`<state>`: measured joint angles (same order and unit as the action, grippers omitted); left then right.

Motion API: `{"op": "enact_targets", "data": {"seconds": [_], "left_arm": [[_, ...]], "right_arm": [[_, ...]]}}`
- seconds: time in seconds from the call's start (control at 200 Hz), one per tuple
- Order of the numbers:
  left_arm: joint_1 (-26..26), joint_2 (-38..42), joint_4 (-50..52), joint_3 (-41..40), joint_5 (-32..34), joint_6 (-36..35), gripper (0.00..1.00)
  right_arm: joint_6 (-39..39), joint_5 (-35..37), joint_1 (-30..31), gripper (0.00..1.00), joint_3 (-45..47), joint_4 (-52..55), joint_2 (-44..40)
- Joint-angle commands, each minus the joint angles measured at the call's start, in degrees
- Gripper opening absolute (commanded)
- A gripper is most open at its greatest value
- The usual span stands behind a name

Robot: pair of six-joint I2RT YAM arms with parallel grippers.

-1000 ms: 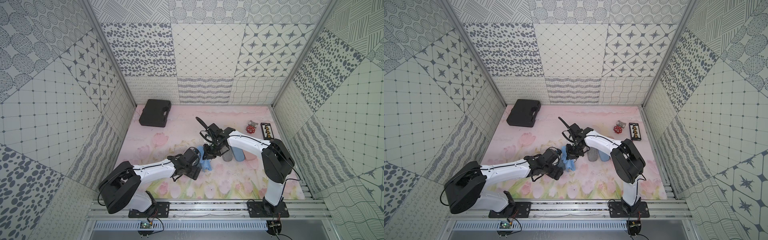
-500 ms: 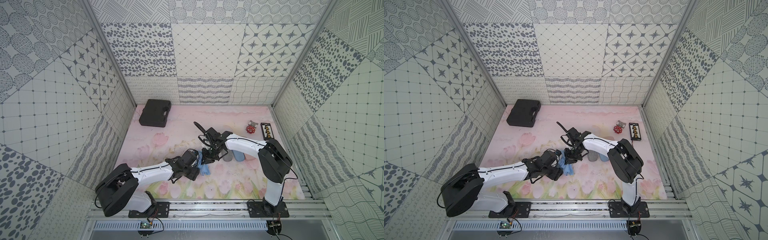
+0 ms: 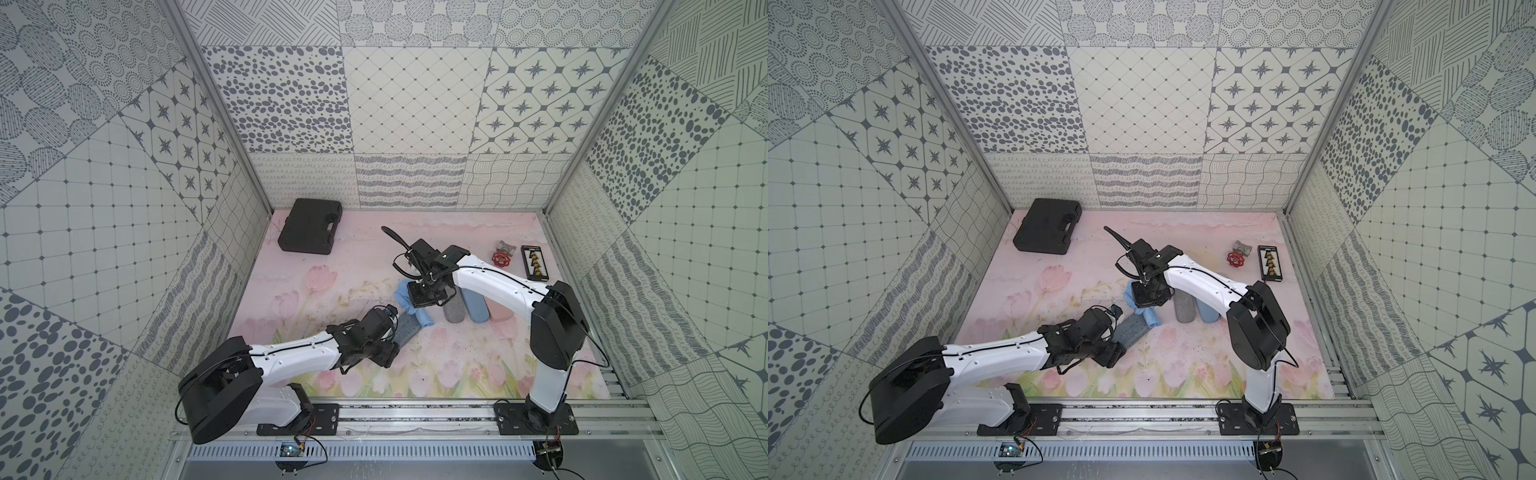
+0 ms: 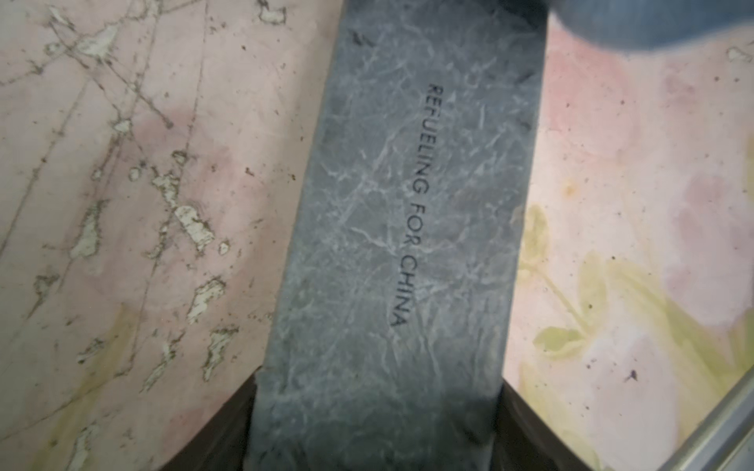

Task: Wipe the eyeglass case
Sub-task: Wipe the dirt from the eyeglass case.

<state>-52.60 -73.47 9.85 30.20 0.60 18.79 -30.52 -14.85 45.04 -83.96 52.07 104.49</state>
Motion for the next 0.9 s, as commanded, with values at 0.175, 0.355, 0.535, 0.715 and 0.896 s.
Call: {"op": "enact_targets", "data": {"seconds": [0.175, 0.355, 0.535, 0.715, 0.896], "left_arm": [[-1.6, 1.2, -1.0, -0.6, 2.5, 2.7, 0.34], [-3.2, -0.6, -1.3, 0.5, 4.6, 2.5, 0.34], [-5.6, -1.5, -1.0, 1.6, 8.6, 3.1, 0.34], [-7.1, 0.5, 0.7, 1.5, 13.1, 3.8, 0.35], [-7.2, 2.6, 1.2, 1.1, 14.6, 4.1, 0.35]], "right_arm": [[-7.3, -19.4, -4.0, 0.0, 14.3, -13.6, 3.4], [6.5, 18.3, -7.8, 0.0, 4.3, 6.0, 6.3], [9.6, 21.0, -1.9, 0.0, -5.7, 9.9, 2.5], [-3.2, -13.3, -0.9, 0.0, 3.8, -5.4, -2.1], [-6.8, -21.3, -4.9, 0.0, 17.0, -14.9, -1.0]]}}
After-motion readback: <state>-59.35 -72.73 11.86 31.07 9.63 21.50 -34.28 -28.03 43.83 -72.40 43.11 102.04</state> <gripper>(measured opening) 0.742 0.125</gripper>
